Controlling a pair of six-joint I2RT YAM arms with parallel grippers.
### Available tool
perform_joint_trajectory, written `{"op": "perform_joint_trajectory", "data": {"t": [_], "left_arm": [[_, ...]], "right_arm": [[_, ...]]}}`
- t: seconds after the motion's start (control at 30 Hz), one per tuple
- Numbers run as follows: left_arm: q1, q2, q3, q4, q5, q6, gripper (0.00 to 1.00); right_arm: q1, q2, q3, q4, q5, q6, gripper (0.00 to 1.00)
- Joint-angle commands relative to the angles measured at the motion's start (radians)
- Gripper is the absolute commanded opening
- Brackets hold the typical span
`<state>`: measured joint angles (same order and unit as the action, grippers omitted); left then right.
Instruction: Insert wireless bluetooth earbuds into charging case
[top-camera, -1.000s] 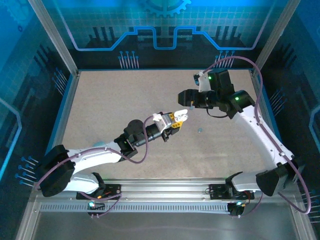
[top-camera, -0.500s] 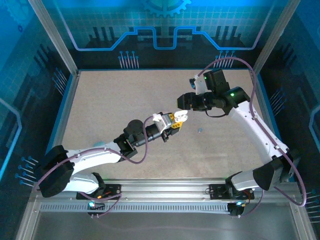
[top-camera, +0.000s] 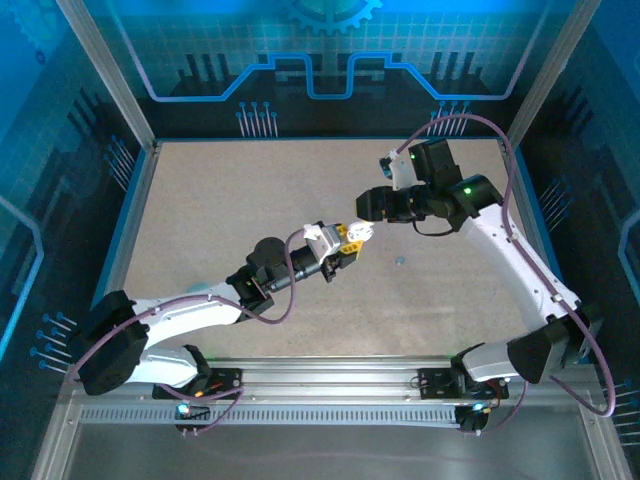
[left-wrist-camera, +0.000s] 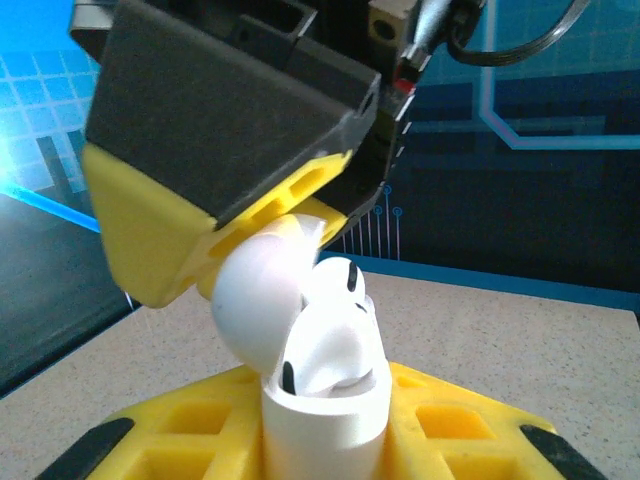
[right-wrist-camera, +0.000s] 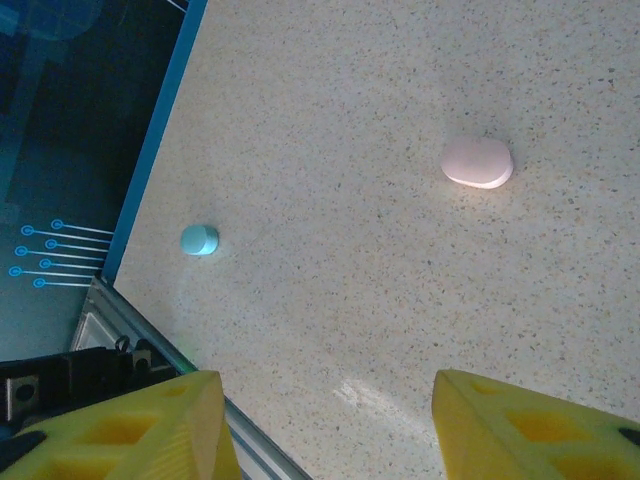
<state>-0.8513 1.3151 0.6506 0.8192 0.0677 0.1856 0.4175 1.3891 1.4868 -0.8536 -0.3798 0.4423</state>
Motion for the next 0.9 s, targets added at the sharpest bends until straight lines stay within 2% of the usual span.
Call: {"op": "perform_joint_trajectory", "data": {"t": [0.0,0.27,0.43,0.6,0.73,0.87], "left_arm": [[0.012,-0.037,0.009,0.052,-0.026,-0.024,0.28],[0.017,-0.035,0.006,0.05,-0.032,-0.036,0.28],[0.03,-0.025,-0.001,0.021,-0.045,-0.075,0.28],[0.064,0.014,-0.008,-0.042,-0.049,-0.205,0.29],[0.088,0.074,0.008,-0.118,-0.048,-0.324,0.29],[0.118,0.148,0.075,-0.271,-0.036,-0.47,0.29]], "right_arm": [[-0.005,-0.028,-0.008,-0.042,-0.025,-0.024,0.58],[-0.006,-0.037,-0.017,-0.036,-0.007,-0.02,0.58],[-0.019,-0.078,-0.04,-0.012,0.103,0.009,0.62],[-0.1,-0.144,-0.124,0.013,0.232,0.097,0.64],[-0.181,-0.182,-0.201,0.034,0.188,0.143,0.64],[-0.207,-0.203,-0.259,0.067,0.152,0.168,0.64]]}}
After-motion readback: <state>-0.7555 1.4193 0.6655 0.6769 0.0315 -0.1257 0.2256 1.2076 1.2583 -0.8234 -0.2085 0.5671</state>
